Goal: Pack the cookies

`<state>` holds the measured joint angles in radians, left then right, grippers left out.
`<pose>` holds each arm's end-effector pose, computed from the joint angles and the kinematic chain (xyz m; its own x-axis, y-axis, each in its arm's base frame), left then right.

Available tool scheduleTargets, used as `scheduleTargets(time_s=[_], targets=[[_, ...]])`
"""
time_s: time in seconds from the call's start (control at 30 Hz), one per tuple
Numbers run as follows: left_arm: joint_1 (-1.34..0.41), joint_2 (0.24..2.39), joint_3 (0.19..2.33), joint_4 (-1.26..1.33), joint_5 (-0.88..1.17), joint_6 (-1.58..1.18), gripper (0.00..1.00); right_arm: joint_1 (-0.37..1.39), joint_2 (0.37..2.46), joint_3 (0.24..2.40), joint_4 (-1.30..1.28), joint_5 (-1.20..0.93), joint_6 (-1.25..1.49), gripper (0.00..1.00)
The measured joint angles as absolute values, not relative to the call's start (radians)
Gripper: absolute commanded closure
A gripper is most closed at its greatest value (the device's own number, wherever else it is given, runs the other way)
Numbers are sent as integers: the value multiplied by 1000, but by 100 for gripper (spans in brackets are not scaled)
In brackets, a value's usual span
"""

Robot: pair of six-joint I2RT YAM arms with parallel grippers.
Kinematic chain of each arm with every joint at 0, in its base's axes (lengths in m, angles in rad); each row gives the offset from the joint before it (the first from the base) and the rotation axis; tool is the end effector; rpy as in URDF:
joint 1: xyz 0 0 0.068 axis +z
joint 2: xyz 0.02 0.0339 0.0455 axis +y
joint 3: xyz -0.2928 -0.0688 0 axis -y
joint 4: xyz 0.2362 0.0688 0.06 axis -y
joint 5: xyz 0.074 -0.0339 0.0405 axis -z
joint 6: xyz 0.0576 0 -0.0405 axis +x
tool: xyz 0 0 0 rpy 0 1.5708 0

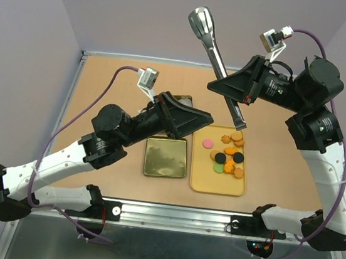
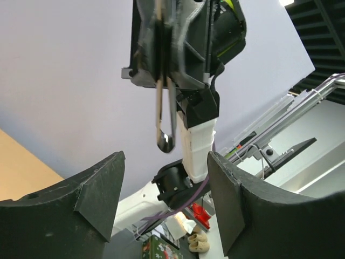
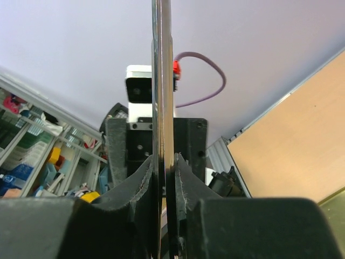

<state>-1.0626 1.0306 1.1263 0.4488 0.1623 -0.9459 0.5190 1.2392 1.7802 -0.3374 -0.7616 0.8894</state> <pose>0.0944 -0.1886 0.5147 -0.6063 -0.5563 -0.5683 0.7481 -0.1567 -0.6448 0.1622 0.1385 0.5868 -0.6240 0.2909 -0.7252 -0.7321 0.1068 0.6728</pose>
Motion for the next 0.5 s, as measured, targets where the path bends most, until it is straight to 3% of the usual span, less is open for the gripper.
scheduleTargets(time_s=[0.27, 0.5], targets=[[-1056, 797, 1089, 142, -32, -914, 9, 519, 1299, 1773, -538, -647, 766, 93], [-968, 750, 1256, -332, -300, -822, 2, 517, 1426, 1787, -947, -327, 570, 93]])
